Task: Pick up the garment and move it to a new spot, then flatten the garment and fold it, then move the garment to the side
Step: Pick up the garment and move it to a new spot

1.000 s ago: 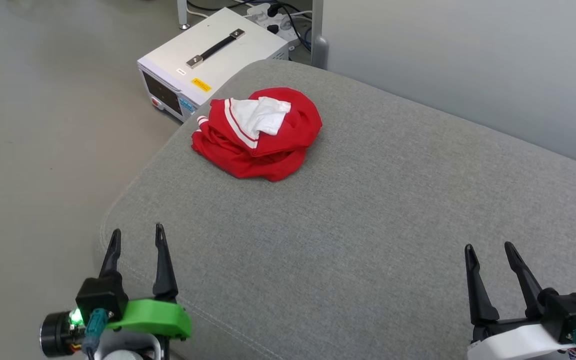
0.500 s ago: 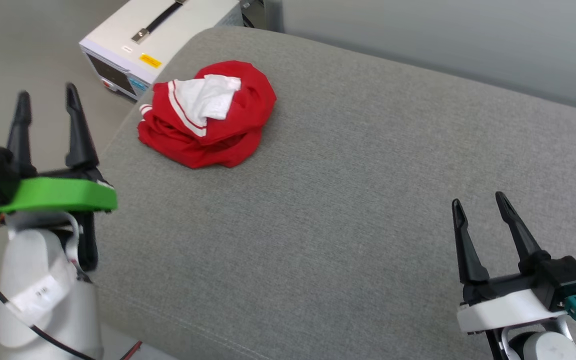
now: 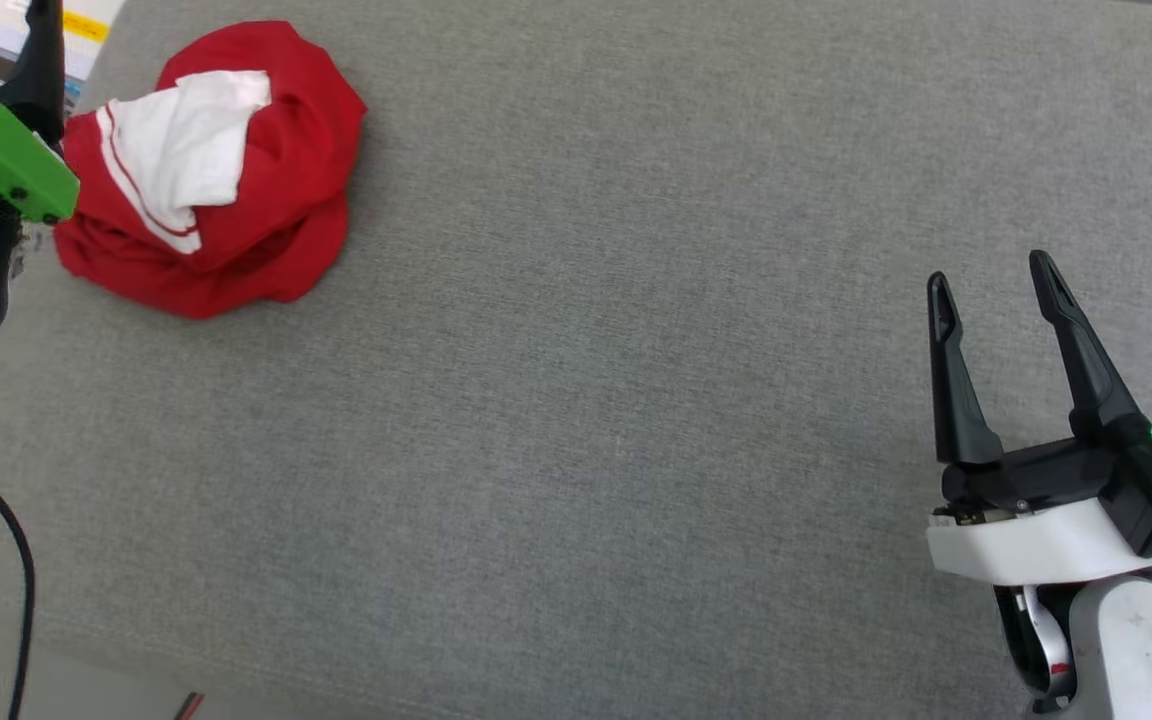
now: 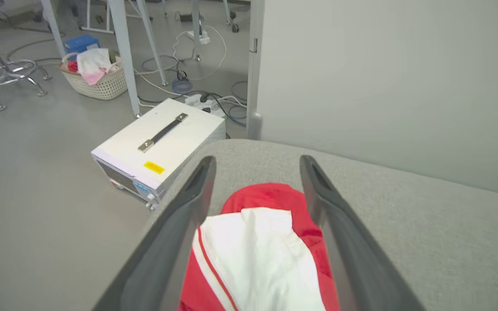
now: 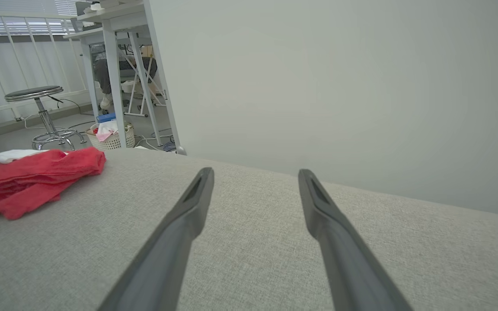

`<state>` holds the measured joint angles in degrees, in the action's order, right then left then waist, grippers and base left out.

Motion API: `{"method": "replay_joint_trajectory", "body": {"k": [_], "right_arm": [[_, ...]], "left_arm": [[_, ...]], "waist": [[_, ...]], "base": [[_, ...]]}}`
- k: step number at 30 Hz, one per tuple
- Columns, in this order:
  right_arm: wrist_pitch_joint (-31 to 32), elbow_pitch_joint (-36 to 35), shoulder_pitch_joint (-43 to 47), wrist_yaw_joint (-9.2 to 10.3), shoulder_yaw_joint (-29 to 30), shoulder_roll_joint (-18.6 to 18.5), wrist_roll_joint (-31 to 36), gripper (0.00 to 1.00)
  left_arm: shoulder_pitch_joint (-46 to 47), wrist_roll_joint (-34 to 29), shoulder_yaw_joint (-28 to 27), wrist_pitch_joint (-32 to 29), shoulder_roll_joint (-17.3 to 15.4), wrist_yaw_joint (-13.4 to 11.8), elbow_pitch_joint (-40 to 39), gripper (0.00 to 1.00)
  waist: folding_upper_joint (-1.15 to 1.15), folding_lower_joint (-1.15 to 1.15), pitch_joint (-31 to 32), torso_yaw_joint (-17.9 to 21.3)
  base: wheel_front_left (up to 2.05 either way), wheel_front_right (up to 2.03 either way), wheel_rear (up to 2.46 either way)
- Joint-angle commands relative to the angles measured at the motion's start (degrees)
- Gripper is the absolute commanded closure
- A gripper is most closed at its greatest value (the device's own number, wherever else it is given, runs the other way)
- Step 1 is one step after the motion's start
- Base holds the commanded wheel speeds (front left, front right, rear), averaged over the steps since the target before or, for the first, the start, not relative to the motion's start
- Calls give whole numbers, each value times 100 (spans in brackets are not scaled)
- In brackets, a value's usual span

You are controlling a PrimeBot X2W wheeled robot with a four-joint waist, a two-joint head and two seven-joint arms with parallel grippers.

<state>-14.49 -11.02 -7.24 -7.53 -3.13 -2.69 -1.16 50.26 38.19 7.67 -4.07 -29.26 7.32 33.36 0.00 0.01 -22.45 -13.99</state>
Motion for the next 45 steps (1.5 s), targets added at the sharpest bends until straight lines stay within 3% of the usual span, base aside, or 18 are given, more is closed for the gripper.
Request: {"method": "replay_joint_trajectory", "body": {"k": [1,5,12,21,25,27,28,31,45], "right_arm": [[-51,-45,-112,4,21,-19,43,0],[-51,-70,-191,4,49,-19,47,0],[-51,-116,-338,4,58,-19,98,0],[-51,-117,-456,4,101,-19,89,0],[-51,-100,-500,4,100,-19,64,0],[-51,-91,-510,4,119,-19,43,0],[-51,-82,-510,4,124,-19,32,0],[-51,-41,-483,4,129,-19,-12,0],[-51,199,-120,4,105,-19,-417,0]], "left_arm": [[135,292,190,-439,-132,15,103,0],[367,954,638,-1609,-503,16,299,0],[529,1623,1328,-3191,-860,16,494,0],[406,1732,2173,-3904,-922,16,763,0],[363,1827,2473,-3844,-920,16,711,0],[368,1854,2604,-3745,-968,16,669,79],[375,1884,2645,-3688,-985,16,653,100],[421,2098,2684,-3461,-1023,16,599,100],[1122,1594,3718,-1853,-1632,16,-571,100]], "waist": [[0,-1,-362,334],[0,-1,-533,429],[0,-1,-801,559],[0,-1,-1113,635],[0,-1,-1157,655],[0,-1,-1150,648],[0,-1,-1134,644],[0,-1,-1002,624],[0,-1,101,587]], "base": [[0,0,0],[0,0,0],[0,0,0],[0,0,0],[0,0,0],[0,0,0],[0,0,0],[0,0,0],[0,0,0]]}}
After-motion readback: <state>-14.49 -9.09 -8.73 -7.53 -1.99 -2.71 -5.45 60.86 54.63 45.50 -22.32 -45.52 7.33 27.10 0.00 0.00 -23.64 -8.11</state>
